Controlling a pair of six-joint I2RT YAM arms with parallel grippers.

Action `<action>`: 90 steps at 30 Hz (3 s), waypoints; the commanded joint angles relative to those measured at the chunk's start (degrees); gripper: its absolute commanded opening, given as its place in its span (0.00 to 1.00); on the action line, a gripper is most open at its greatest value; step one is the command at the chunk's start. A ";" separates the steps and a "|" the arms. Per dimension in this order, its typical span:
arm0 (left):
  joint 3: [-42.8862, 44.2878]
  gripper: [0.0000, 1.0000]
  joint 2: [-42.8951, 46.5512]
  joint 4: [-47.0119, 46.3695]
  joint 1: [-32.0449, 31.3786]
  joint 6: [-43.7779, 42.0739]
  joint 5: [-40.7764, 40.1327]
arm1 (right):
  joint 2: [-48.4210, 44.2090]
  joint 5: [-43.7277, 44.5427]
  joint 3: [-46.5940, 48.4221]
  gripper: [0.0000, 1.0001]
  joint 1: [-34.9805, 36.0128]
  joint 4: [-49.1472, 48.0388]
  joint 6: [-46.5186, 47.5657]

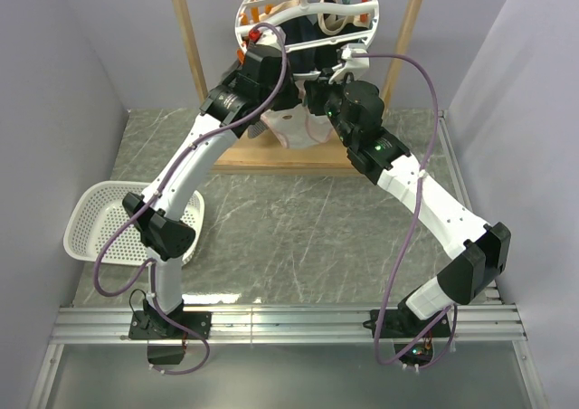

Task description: Clip the underwear to the hanger

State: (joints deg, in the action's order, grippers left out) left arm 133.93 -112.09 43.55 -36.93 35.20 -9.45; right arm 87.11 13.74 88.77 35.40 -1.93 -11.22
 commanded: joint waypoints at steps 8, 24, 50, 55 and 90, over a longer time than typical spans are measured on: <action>-1.21 0.00 5.48 -4.44 0.89 2.42 4.00 | -1.15 -1.43 -0.88 0.19 0.99 6.07 0.77; -3.31 0.00 6.45 -5.67 1.95 6.63 10.77 | -2.56 -2.84 -2.02 0.00 0.73 3.08 -0.81; -8.68 0.00 8.29 -9.36 6.17 14.63 19.38 | -3.53 -3.63 -3.78 0.00 0.11 -2.46 -3.72; -8.77 0.00 8.21 -9.27 6.17 14.90 19.21 | -3.61 -3.72 -3.78 0.00 0.02 -2.81 -3.72; -9.12 0.00 7.24 -10.24 6.16 19.47 21.49 | -1.94 -0.73 -6.85 0.00 0.02 -11.16 -3.90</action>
State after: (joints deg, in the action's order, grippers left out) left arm 124.70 -106.94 36.18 -30.61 51.75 10.81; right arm 85.14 11.70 83.18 35.07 -12.78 -15.35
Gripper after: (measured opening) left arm 0.012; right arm 0.251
